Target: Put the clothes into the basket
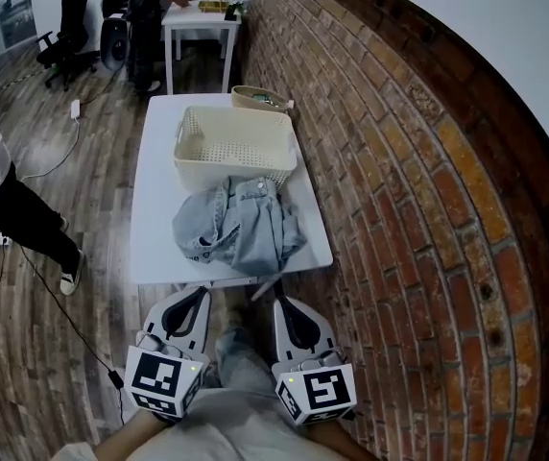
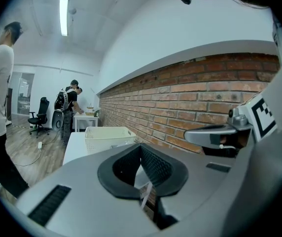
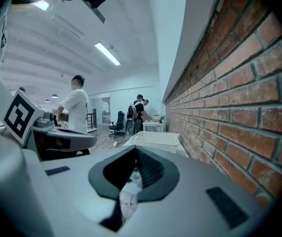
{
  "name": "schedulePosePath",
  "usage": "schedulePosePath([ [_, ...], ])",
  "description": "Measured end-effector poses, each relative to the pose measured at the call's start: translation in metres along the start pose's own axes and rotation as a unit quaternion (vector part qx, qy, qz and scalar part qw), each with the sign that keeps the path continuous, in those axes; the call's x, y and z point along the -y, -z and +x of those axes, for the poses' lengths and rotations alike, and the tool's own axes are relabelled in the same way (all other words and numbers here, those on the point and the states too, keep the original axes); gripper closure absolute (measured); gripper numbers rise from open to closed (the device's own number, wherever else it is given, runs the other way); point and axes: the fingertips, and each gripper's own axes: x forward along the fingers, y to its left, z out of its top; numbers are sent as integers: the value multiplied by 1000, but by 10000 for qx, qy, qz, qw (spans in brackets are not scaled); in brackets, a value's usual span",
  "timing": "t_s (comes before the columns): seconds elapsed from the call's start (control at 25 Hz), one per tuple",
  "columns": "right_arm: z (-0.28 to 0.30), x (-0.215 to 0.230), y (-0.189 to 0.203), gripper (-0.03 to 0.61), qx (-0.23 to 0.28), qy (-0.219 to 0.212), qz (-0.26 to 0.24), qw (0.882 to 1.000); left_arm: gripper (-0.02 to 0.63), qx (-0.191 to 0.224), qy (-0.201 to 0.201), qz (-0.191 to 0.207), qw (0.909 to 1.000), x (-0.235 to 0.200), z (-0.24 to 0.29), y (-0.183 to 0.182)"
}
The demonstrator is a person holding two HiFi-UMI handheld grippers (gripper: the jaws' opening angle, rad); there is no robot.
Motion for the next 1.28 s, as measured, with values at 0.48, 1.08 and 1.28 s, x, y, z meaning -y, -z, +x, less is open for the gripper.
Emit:
schedulePosePath([
  [0.48,95,40,-5,571,-203,-226,-17,9995,606,-81,-98,-21,9999,-45,85,-16],
  [1.08,179,79,10,571,-739,-590,43,9955,606,-632,-171,-242,9976,-82,172,-7],
  [1.28,194,87,17,571,-850,-739,41,9936,605,-704,-226,-338,9967,-90,191,-1],
])
